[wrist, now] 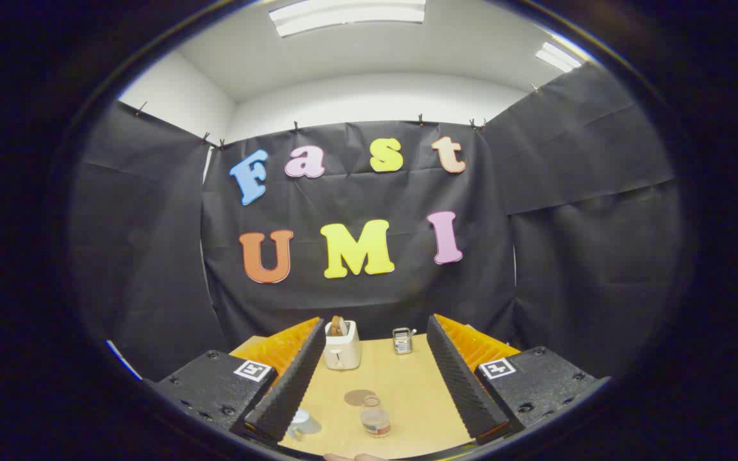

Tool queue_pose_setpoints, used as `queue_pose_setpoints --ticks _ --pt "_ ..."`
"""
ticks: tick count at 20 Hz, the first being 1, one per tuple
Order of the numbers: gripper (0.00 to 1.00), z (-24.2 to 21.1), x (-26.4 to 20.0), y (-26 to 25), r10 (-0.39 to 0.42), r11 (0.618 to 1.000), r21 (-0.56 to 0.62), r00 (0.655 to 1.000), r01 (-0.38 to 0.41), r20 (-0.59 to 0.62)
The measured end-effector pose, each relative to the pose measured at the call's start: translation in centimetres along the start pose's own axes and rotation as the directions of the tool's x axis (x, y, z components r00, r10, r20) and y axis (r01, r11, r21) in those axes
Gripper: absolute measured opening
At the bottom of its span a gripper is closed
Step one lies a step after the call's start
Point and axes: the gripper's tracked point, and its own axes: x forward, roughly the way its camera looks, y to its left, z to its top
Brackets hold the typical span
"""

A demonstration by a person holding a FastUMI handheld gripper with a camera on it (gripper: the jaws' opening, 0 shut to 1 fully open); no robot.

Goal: Take the bottle from table, then pour the juice into the cup, finally place the bottle on the coaster

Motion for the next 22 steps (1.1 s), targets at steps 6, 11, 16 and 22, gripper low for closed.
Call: queue_pose_setpoints --ticks 6,11,16,22 --pt "1.00 0.4 -0.3 0.8 0.010 0.999 -0.036 0.999 -0.009 0.034" --pt "1.00 -0.1 -0.5 2.1 0.025 0.995 -0.093 0.998 -0.020 0.049" --pt "1.00 -0.4 -0.7 2.7 0.029 0.993 -0.116 0.997 -0.021 0.068" --pt "1.00 -1.7 -0.5 3.1 0.045 0.992 -0.122 0.996 -0.035 0.083"
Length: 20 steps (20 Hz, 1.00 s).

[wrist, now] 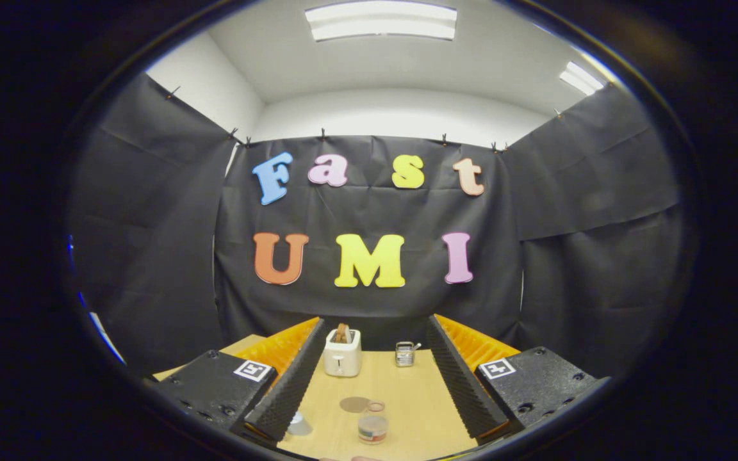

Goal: Take the bottle from table, then pour the juice into the cup, finally place the bottle on the coaster

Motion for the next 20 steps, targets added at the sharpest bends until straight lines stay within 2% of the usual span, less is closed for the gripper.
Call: queue_pose_setpoints --ticks 14,20 --pt "1.00 -6.2 -1.0 -0.9 0.030 0.997 0.070 0.999 -0.032 0.025" --pt "1.00 -9.7 -1.1 -1.7 -0.015 0.999 0.042 1.000 0.015 -0.001"
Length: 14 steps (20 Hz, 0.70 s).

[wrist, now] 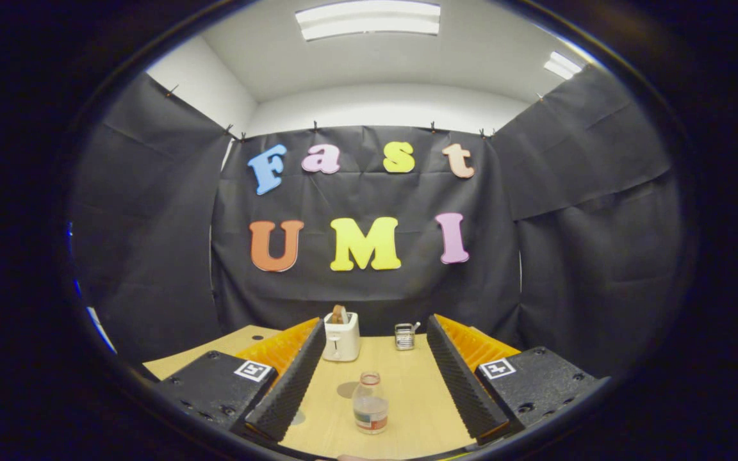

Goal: Take the bottle from table, then pour the juice into the cup, finally place the bottle on the coaster

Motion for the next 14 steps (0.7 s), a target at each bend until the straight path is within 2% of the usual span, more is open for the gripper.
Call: queue_pose_setpoints --ticks 5,14 --pt "1.00 -3.2 0.9 0.0 -0.010 0.999 -0.035 1.000 0.010 -0.016" --pt "1.00 -10.7 3.8 -1.4 -0.052 0.999 -0.020 0.994 0.050 -0.098"
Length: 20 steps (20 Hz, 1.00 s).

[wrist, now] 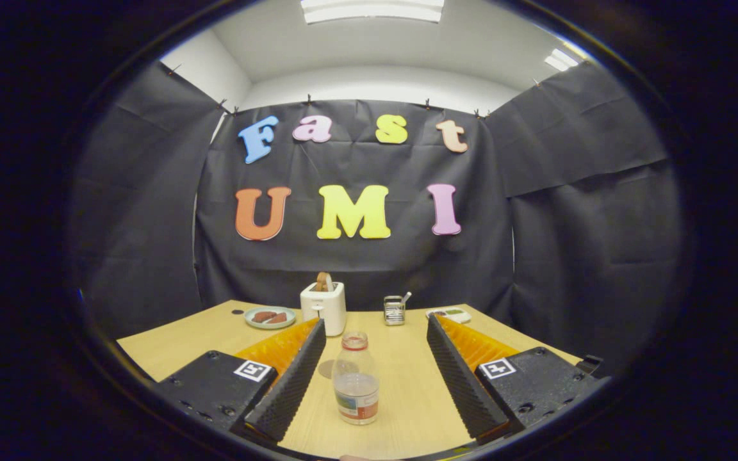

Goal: Take the bottle from table, then pour the juice into the cup, finally place the bottle on the coaster

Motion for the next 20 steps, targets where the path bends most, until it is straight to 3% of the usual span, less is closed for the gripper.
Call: queue_pose_setpoints --ticks 20 --pt "1.00 -10.3 4.6 1.2 -0.014 1.000 -0.026 0.997 0.012 -0.076"
